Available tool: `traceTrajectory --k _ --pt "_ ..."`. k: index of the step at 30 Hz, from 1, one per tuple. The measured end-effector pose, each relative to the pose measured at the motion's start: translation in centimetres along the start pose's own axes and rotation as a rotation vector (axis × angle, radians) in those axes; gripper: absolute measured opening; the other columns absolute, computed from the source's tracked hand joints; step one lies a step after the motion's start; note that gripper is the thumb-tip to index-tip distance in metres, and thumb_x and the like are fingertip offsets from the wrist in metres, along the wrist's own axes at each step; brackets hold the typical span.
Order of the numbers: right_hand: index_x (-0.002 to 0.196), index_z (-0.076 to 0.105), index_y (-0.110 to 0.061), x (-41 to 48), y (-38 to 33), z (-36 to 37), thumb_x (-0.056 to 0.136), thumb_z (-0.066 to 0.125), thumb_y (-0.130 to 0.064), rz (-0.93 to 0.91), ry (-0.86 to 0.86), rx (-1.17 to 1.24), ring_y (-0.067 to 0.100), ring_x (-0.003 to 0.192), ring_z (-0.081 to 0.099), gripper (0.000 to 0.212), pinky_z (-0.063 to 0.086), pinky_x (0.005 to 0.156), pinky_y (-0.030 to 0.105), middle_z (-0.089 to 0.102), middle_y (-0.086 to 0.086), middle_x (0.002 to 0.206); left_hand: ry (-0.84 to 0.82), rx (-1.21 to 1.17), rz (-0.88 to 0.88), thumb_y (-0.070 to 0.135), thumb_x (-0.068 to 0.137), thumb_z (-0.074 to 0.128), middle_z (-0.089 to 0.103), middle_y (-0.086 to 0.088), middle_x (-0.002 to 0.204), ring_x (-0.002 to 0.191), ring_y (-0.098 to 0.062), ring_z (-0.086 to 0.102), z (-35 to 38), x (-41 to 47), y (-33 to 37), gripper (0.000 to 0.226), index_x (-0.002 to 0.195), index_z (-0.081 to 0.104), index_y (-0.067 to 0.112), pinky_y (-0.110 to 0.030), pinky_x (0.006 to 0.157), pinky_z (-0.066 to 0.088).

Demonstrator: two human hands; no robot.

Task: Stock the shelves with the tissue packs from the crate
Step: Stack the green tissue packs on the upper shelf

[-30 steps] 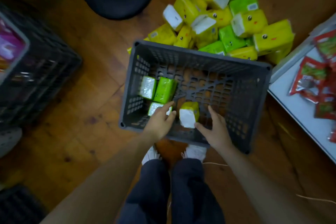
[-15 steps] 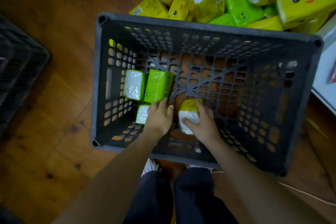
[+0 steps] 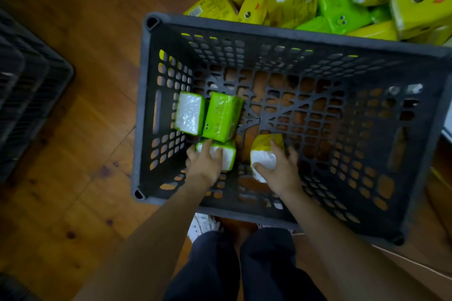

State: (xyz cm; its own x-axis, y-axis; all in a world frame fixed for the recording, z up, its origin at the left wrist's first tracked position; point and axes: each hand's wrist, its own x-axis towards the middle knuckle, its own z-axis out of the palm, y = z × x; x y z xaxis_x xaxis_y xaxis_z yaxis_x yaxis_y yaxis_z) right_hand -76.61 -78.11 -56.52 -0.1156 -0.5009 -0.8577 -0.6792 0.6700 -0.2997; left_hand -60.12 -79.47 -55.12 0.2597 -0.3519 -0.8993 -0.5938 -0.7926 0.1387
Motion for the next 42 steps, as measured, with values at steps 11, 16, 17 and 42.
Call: traceTrajectory --k 11,16,17,42 --pt "0.134 0.042 -0.003 0.7 -0.2 -0.3 0.088 0.061 -0.027 0.067 0.022 0.027 0.032 0.123 0.044 0.055 0.039 0.092 0.034 0.047 0.017 0.135 0.078 -0.043 0.041 0.036 0.099 0.036 0.013 -0.012 0.151 0.136 -0.034 0.022 0.0 0.2 0.1 0.046 0.142 0.035 0.022 -0.043 0.111 0.025" --pt "0.145 0.031 -0.023 0.0 0.9 -0.5 0.094 0.052 -0.023 -0.093 -0.025 -0.014 0.029 0.130 0.037 0.055 0.039 0.097 0.034 0.031 0.009 0.148 0.120 -0.010 0.046 0.035 0.099 0.036 0.015 -0.014 0.150 0.136 -0.033 0.020 0.4 -0.2 0.6 0.047 0.143 0.034 0.018 -0.041 0.110 0.023" --pt "0.144 0.031 -0.025 0.1 0.9 -0.5 0.094 0.050 -0.023 -0.119 -0.037 -0.042 0.028 0.129 0.039 0.054 0.040 0.095 0.034 0.034 0.009 0.147 0.131 -0.002 0.047 0.034 0.099 0.037 0.015 -0.014 0.150 0.136 -0.033 0.020 0.4 -0.3 0.8 0.047 0.143 0.034 0.017 -0.041 0.110 0.022" --pt "0.089 0.048 -0.021 -11.4 -4.0 -8.1 0.088 0.062 -0.020 -0.323 0.221 0.400 0.023 0.081 0.061 0.014 0.050 0.071 0.038 0.060 0.005 0.084 -0.196 -0.597 0.046 0.059 0.081 0.057 0.035 -0.002 0.145 0.124 -0.027 0.042 -1.8 -12.6 9.0 0.078 0.147 0.023 0.034 -0.041 0.095 0.041"
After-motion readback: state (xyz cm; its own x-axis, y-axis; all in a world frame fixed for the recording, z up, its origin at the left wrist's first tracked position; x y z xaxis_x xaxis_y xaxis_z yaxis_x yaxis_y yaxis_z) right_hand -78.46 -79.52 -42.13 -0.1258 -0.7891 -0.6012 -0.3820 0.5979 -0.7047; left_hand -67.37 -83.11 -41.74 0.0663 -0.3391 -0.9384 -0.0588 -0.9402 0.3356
